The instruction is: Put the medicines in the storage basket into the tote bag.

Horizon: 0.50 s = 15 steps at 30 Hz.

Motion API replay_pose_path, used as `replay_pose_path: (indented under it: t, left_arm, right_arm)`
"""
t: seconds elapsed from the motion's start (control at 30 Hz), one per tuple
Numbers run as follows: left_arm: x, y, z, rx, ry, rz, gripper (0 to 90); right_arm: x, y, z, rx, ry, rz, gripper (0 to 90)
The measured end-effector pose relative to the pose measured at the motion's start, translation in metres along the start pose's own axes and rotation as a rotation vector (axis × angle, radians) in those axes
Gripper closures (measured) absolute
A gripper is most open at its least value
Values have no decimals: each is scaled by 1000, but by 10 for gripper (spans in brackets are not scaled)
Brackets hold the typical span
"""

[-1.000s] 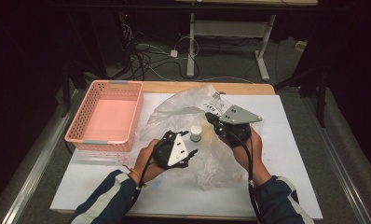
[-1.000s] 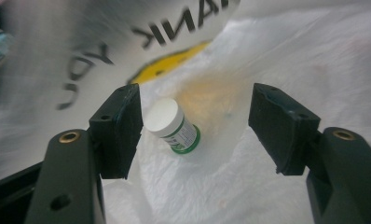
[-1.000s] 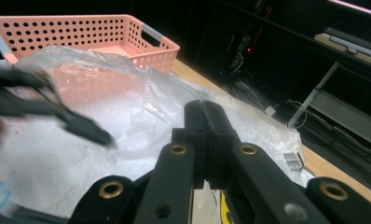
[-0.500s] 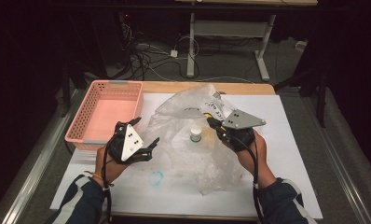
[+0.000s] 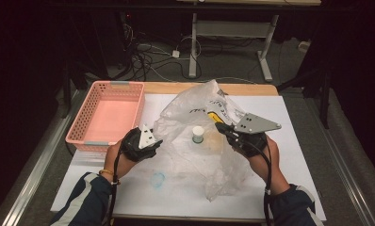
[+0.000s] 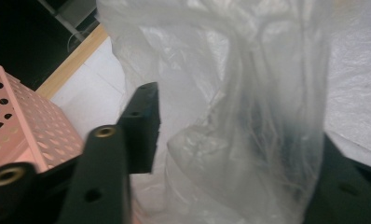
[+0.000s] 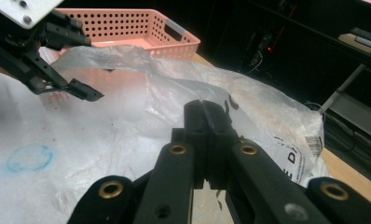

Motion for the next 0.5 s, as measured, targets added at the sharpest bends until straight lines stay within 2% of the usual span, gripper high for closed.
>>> replay_pose_path:
  t: [0.03,0.1,0.13,0.17,0.23,0.27,0.4,0.47,0.5]
  left_arm:
    - [-1,0,0,-1,1,3,558]
    - [0,1,-1,-1,-7,-1,652]
    - [0,2,-1,4,-10,-1,742]
    - [0,2,-1,8,-12,5,772]
    - [1,2,-1,8,-15,11,789]
    - [1,2,-1,10,-16,18,824]
    - [1,-1,-2,-8,-16,33,846]
    - [1,-2,-1,-16,-14,41,857]
    - [1,-3,-1,-18,-13,47,861]
  right_arm:
    - [0,0,0,0,0,0,874]
    - [1,0,2,-3,5,-1,829]
    - [2,1,6,-1,16,6,750]
    - [3,1,8,0,19,9,685]
    - [4,2,10,1,21,6,653]
    - [10,3,11,12,14,1,548]
    - [24,10,13,27,-1,-11,501]
    - [32,18,20,54,16,-32,458]
    - [39,26,33,69,49,-53,428]
Point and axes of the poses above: each handheld gripper's, and its own axes: x roughly backward along the jaws, z roughly out of its underside, y roughly to its left, the point moved 9 cm from there along -x, roughly forward along the jaws, and after that the axes turned 4 degrees about -y, right-handed, at the moved point
